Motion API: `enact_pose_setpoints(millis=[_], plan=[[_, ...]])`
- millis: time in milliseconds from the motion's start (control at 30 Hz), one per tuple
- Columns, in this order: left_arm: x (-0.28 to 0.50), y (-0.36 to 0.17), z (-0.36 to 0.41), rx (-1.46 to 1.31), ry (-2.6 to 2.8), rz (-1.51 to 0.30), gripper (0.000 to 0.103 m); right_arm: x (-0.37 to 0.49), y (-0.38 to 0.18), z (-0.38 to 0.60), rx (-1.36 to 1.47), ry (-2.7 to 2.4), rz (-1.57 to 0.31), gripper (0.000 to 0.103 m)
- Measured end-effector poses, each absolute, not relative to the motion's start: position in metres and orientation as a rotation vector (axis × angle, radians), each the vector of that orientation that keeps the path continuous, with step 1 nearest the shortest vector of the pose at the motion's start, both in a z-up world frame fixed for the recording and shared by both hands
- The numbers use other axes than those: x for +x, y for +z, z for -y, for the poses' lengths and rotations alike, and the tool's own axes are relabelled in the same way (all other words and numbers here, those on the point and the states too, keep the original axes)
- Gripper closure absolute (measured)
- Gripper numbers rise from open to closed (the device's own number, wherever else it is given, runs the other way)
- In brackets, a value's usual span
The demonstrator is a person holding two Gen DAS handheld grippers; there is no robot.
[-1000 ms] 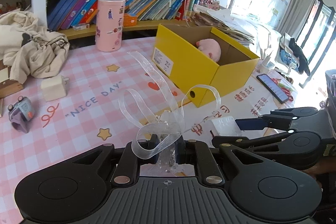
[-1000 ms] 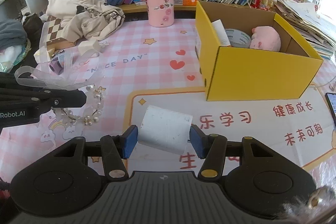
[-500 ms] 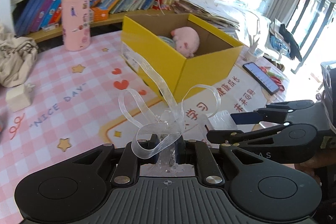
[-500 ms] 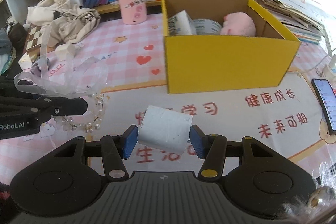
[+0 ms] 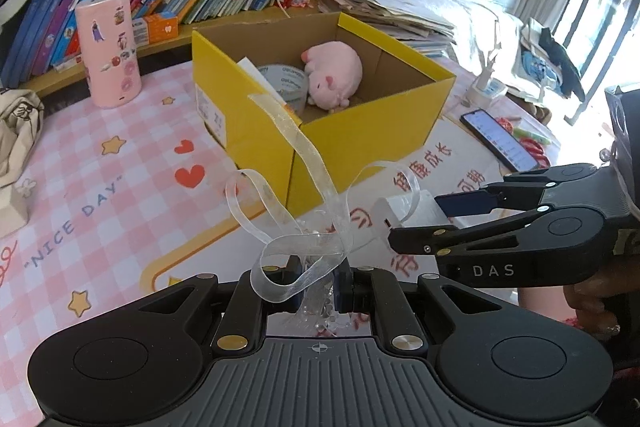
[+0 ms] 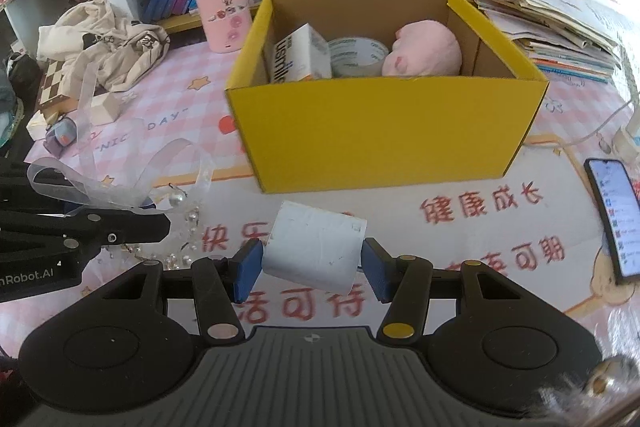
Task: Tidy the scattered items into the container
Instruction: 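Lower the ribbon bow with left tool while right tool lowers the tissue roll into the box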
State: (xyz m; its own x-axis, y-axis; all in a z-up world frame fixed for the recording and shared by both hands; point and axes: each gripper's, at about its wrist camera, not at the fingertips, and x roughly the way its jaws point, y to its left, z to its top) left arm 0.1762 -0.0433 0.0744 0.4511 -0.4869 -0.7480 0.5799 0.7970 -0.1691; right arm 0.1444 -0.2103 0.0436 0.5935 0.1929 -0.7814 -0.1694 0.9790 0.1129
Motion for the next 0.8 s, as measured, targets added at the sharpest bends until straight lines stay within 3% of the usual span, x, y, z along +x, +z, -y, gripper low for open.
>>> enact_pose_setpoints(millis=[800], plan=[[0.18,0.088,0.143,0.105,-0.613,-0.788,0.09,0.169,0.067,0.31,-0.082,0.312,-0.812,0.051]])
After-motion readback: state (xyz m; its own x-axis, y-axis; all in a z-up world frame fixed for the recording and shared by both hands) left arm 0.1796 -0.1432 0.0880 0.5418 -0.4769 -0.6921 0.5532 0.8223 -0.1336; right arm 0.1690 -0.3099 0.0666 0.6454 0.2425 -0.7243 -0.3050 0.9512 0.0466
